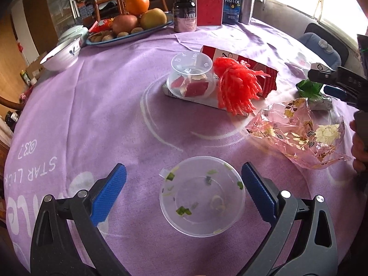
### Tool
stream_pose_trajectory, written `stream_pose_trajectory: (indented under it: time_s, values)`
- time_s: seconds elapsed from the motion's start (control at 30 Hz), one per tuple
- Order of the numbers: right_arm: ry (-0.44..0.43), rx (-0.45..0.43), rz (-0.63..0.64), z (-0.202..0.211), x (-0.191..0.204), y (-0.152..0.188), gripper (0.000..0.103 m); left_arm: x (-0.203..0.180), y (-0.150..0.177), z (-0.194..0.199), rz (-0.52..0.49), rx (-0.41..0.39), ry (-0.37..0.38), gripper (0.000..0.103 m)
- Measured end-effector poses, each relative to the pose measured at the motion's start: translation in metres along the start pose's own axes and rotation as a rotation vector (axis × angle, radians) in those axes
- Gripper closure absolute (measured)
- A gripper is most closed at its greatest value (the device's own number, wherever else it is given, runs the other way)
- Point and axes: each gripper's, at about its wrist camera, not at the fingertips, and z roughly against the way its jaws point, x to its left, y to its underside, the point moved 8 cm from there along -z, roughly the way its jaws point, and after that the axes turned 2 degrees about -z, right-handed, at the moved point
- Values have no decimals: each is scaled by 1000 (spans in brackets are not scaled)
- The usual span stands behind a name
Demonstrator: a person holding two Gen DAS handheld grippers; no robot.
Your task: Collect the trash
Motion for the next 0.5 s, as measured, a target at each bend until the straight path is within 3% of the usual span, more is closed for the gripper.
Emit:
stream_pose_trajectory:
  time_s: [0.07,0.1,0.3,0.5]
  values:
    - [-37,19,-25,-4,-2,2,10,1,0,-1,11,5,9,7]
    - [-61,24,-34,-4,-1,3,19,2,0,-2,16,6,13,8]
    - [-128,-42,9,10,14,1,20,5,-5,6,32,-31,38,34]
    - [-166,-57,-4,18,16,0,20,5,-10,16,27,-76,29,40]
